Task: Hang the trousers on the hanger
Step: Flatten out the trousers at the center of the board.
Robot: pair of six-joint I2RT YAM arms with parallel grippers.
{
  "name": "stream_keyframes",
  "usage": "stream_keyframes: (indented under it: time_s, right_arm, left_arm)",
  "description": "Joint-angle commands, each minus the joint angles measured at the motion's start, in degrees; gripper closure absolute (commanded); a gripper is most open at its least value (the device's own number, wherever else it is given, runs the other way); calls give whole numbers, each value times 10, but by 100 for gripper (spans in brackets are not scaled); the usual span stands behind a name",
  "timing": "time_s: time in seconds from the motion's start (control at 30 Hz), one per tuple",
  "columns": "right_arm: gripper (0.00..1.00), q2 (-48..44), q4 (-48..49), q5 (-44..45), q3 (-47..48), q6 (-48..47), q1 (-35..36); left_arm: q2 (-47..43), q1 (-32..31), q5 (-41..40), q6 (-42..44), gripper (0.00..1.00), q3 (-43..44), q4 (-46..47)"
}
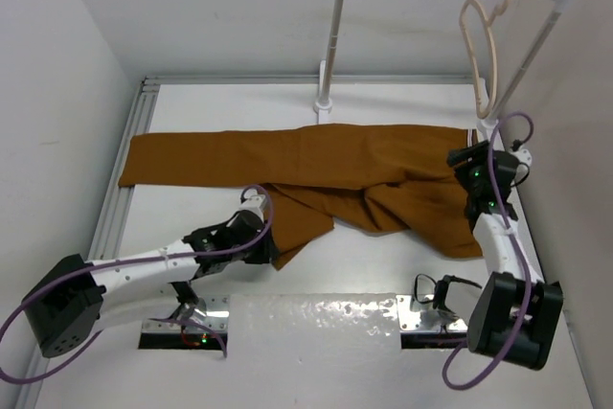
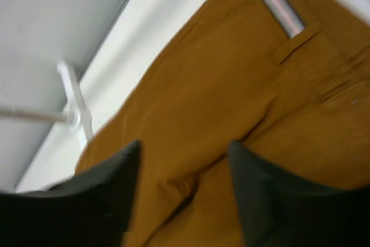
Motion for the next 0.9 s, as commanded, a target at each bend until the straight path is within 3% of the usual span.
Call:
stream_keyframes:
  time_s: [0.0,0.03,0.13,0.17,0.4,0.57,0.7,0.87]
  right_arm:
    - [47,-45,1,-35,-40,-19,27]
    - [65,-54,-3,-46,-50,-23,27]
    - [89,-81,-33,-73,-81,-39,31]
    - [90,-92,-41,-77,-95,-40,31]
    - [86,-115,-80,-74,-101,-63,31]
    - [81,-119,-96,-96,-83,-67,31]
    - [77,-117,-105,-128,-59,-73,31]
    - [73,-112,-112,-177,-47,-81,32]
  left_arm:
    - [29,-6,-12,9,95,35,20]
    - [31,-6,-21,32,100,50,-15]
    - [7,-6,-116,55,100,144,-158]
    - [-27,-6,-153,56,100,176,-197]
    - [-94,-6,-260,50,100,433,-449]
    - [-68,-6,-329,30,100,525,-638]
    - [-119,10,-384,66,100,594,-649]
    - [-152,16,-441,51,100,711,-647]
